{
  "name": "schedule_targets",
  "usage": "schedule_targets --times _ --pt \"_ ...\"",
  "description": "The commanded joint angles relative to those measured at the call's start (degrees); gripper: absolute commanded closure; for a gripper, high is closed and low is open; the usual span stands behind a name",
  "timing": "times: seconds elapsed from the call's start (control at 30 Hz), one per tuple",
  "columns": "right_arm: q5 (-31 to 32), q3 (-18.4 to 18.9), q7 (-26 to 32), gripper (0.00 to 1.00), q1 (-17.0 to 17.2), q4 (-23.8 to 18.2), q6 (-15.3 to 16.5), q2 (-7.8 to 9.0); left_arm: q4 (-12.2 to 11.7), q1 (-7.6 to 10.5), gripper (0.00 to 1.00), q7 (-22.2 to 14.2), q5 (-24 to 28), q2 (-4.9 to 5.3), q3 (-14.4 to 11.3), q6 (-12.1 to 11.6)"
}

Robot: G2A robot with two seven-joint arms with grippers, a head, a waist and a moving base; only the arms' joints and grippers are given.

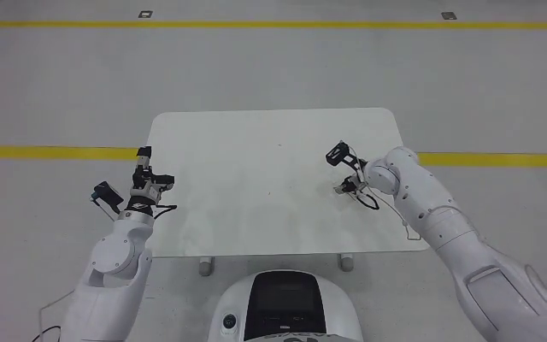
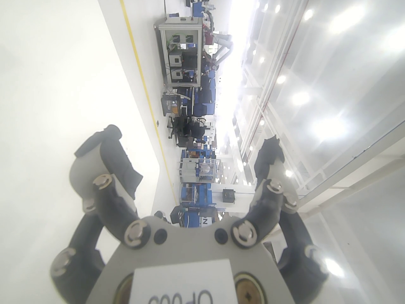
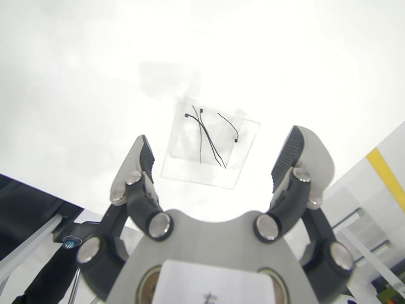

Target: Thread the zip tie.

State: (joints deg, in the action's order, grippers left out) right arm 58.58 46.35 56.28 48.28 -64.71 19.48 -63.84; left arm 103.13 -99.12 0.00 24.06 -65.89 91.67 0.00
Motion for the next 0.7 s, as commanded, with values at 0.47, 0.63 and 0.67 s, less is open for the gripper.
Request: schedule_targets --times 0.47,0.63,0.67 --pt "-8.18 -6.76 4.75 0.00 -3.82 -1.83 0.00 2.73 0.00 0.00 0.00 0.00 0.00 0.00 0.00 0.00" --pt "-9.63 -5.52 2.87 0.00 -2.68 -2.26 0.00 3.28 0.00 0.00 0.00 0.00 0.00 0.00 0.00 0.00" --pt "-10.14 -5.41 2.95 0.00 -2.52 -2.77 0.00 3.48 0.00 0.00 0.00 0.00 0.00 0.00 0.00 0.00"
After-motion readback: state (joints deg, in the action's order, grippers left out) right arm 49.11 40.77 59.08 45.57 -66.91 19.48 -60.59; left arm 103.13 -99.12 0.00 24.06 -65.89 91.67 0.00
